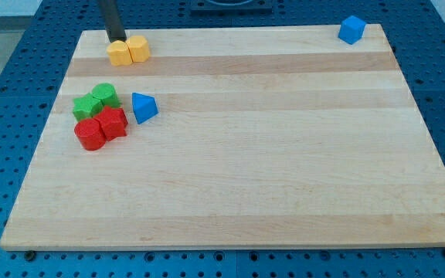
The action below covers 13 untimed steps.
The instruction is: Separate yellow hexagon from the yellow heart
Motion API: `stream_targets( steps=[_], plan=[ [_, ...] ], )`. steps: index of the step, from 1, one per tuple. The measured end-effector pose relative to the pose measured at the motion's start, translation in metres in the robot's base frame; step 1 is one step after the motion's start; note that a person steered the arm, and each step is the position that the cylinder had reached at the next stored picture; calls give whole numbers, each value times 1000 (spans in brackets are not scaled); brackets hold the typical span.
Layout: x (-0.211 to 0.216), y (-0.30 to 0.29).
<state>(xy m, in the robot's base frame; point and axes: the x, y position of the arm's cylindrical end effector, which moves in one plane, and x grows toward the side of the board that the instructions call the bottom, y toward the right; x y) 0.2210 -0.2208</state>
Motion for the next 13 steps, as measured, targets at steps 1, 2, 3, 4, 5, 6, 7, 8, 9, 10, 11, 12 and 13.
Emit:
stream_targets(
  steps=[1,2,3,4,5,6,7,8,9,10,11,12,13],
  plan=[
    [5,0],
    [15,0],
    [19,9],
    [19,33],
    [24,59],
    [45,66],
    [70,68],
    [78,94],
    [84,130],
    [96,167],
    [100,205],
    [100,242],
    [100,252]
  ],
)
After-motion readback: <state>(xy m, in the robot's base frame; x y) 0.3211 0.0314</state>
